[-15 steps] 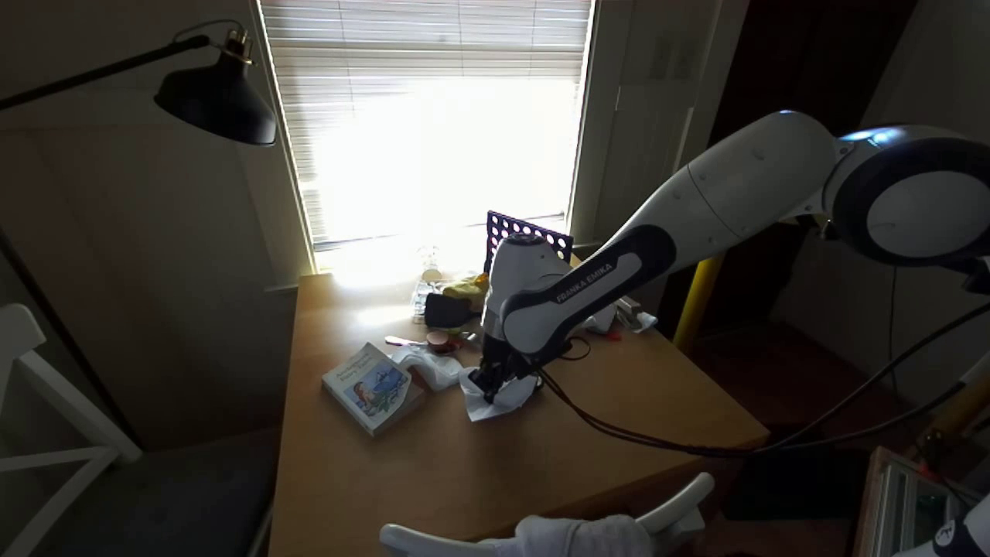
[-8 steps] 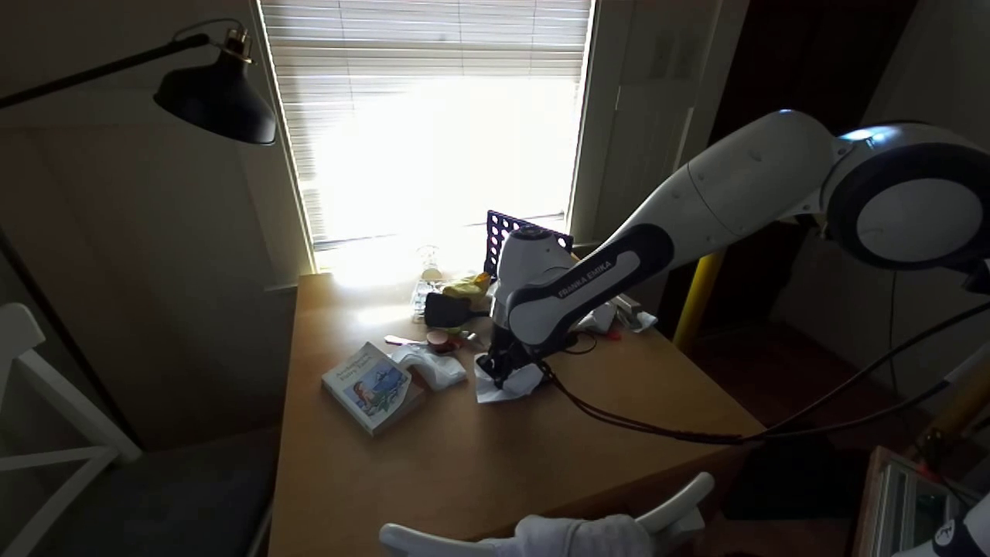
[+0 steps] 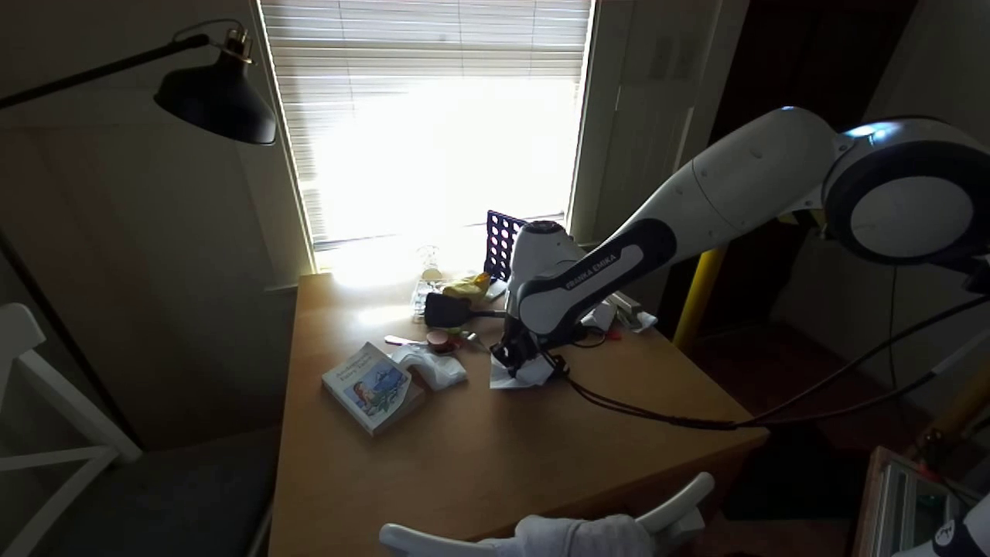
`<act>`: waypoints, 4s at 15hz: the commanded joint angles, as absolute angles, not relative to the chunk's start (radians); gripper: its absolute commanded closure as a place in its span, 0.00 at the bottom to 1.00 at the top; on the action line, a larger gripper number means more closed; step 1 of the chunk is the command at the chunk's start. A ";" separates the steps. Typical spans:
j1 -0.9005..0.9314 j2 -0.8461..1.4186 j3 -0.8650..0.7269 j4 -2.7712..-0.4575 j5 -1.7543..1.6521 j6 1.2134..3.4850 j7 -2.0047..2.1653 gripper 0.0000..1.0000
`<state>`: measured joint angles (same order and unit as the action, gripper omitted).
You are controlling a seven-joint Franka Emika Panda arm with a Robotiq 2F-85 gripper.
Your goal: Use the paper towel to wipe the remote
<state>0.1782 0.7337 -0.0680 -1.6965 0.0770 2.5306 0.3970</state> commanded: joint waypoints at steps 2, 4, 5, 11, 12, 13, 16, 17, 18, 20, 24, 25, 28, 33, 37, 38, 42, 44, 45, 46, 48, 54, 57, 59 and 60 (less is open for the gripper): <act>0.101 0.707 -0.016 -1.749 0.138 2.531 0.343 0.99; 0.084 0.703 -0.017 -1.760 0.146 2.539 0.343 0.99; 0.099 0.704 -0.044 -1.767 0.124 2.562 0.369 0.99; -0.005 0.678 0.055 -1.790 0.215 2.546 0.228 0.99; -0.028 0.673 0.077 -1.800 0.238 2.552 0.191 0.99; -0.035 0.673 0.079 -1.804 0.245 2.555 0.178 0.99; -0.082 0.666 0.117 -1.813 0.302 2.567 0.119 0.99; -0.092 0.662 0.123 -1.818 0.317 2.572 0.104 0.99; -0.091 0.663 0.117 -1.818 0.318 2.575 0.103 0.99; -0.083 0.657 0.094 -1.826 0.303 2.598 0.113 0.99; -0.038 0.658 0.016 -1.834 0.240 2.612 0.173 0.99; -0.025 0.659 -0.007 -1.838 0.224 2.602 0.191 0.99; 0.014 0.657 -0.065 -1.845 0.182 2.584 0.239 0.99; 0.071 0.636 -0.144 -1.859 0.111 2.598 0.335 0.99; 0.019 0.585 -0.025 -1.869 0.193 2.648 0.238 0.99; 0.025 0.580 -0.004 -1.873 0.192 2.673 0.222 0.99; 0.072 0.618 0.048 -1.823 0.171 2.724 0.216 0.99; 0.098 0.660 0.037 -1.764 0.158 2.738 0.244 0.99; 0.104 0.684 0.036 -1.726 0.164 2.721 0.257 0.94; 0.127 0.704 0.010 -1.701 0.152 2.752 0.294 0.70; 0.140 0.712 -0.003 -1.689 0.162 2.839 0.324 0.67; 0.197 0.717 -0.083 -1.723 0.149 2.989 0.337 0.26; 0.216 0.626 -0.092 -1.803 0.151 2.846 0.346 0.04; 0.184 0.490 -0.032 -1.910 0.162 2.707 0.307 0.00; 0.172 0.448 -0.011 -1.933 0.166 2.643 0.295 0.00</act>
<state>0.1918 0.6455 -0.0615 -1.7769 0.1612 2.8134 0.3084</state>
